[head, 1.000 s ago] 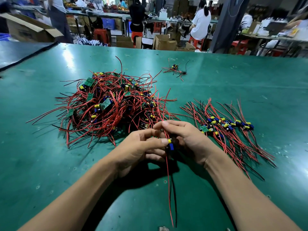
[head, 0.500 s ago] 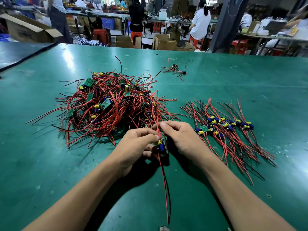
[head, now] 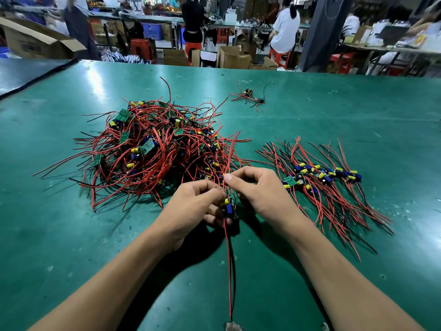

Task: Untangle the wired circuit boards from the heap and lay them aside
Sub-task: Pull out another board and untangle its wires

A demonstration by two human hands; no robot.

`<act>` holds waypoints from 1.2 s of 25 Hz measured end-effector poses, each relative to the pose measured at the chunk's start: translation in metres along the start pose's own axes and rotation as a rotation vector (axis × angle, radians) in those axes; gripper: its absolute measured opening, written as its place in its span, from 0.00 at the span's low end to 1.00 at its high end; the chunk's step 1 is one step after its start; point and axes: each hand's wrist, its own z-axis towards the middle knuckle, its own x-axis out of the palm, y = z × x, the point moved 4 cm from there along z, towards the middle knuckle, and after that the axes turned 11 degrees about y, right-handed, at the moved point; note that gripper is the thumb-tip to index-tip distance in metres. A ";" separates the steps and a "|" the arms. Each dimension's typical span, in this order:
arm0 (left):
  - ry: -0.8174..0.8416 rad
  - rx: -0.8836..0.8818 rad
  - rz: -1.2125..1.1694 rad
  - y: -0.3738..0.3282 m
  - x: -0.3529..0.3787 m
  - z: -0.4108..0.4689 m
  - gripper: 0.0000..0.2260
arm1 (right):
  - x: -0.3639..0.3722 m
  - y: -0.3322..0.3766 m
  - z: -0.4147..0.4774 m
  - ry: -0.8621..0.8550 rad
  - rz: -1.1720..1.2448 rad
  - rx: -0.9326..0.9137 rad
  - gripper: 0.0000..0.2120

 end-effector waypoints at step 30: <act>0.211 -0.029 -0.043 0.007 0.008 -0.001 0.10 | 0.017 -0.009 -0.005 0.366 0.437 0.113 0.17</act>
